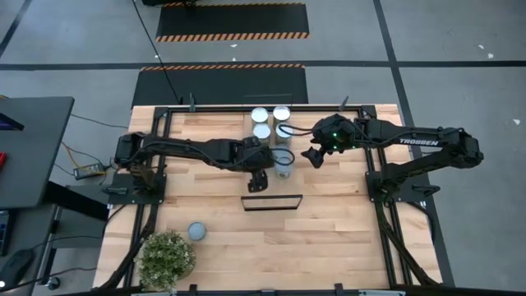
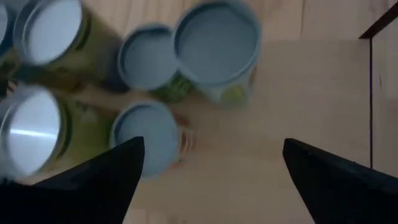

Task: Pick and place cans onto a shelf
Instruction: Put the green tuna can on the shelf

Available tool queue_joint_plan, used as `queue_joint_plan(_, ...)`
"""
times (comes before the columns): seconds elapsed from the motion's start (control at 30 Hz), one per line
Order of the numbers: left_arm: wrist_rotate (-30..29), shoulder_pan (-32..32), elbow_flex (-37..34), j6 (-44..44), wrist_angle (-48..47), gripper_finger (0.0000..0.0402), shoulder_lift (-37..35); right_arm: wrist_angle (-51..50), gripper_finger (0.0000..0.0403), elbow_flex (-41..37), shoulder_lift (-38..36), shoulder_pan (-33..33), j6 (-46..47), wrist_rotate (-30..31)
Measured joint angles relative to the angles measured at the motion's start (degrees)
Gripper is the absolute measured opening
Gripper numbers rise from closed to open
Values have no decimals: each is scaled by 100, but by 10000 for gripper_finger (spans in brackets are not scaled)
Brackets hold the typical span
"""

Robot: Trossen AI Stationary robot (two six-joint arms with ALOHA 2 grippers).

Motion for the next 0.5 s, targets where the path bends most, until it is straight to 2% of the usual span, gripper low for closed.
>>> queue_joint_plan(0.2,-7,133,-278,-465,-273,362,-560,-38,350,0,0,43,-47,49)
queue_joint_plan(0.3,55,141,-771,-782,-317,346,-954,-41,350,0,0,43,-100,65)
queue_joint_plan(0.5,770,-33,-1932,-1637,-367,320,-2013,-30,350,0,0,43,-152,77)
